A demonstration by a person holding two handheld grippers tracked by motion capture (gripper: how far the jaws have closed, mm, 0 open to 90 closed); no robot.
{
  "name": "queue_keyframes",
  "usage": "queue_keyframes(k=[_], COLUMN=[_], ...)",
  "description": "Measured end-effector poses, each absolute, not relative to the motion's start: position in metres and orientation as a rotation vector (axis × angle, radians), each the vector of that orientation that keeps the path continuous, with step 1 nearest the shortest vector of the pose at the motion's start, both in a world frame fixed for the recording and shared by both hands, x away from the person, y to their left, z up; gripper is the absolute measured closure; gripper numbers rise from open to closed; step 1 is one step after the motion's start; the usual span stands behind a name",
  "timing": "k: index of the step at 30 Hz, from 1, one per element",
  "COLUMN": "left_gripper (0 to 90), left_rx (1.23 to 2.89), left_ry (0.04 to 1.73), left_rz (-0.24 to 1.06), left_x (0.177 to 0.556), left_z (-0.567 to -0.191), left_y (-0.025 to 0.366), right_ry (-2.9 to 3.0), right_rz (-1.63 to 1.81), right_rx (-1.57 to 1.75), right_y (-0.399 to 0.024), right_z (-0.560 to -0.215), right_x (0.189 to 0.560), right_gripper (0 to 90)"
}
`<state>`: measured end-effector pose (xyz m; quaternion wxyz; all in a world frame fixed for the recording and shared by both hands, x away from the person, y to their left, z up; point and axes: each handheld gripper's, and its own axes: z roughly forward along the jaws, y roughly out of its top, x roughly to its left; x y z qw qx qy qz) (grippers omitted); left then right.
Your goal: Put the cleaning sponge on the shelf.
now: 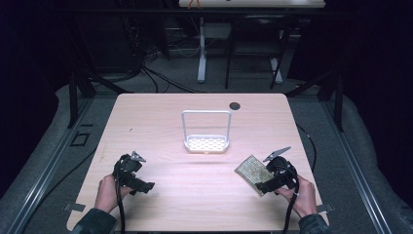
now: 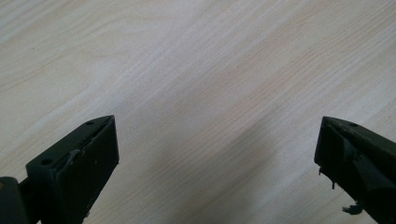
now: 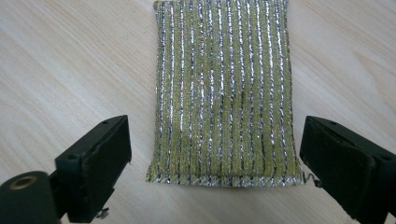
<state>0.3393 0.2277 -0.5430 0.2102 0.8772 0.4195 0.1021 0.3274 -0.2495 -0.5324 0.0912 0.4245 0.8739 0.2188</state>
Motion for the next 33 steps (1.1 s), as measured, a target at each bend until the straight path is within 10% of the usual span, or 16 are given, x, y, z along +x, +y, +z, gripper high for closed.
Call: queue_keyframes(k=[33], left_gripper=[0.0], left_rx=[2.456], left_ry=[1.164], left_rz=[0.28], left_x=[0.339], left_z=[-0.543], left_y=[0.229], right_ry=[2.665], right_rz=[0.512], right_rx=[1.341], right_y=[-0.242], right_z=[-0.554], right_x=[0.35], right_gripper=[20.8])
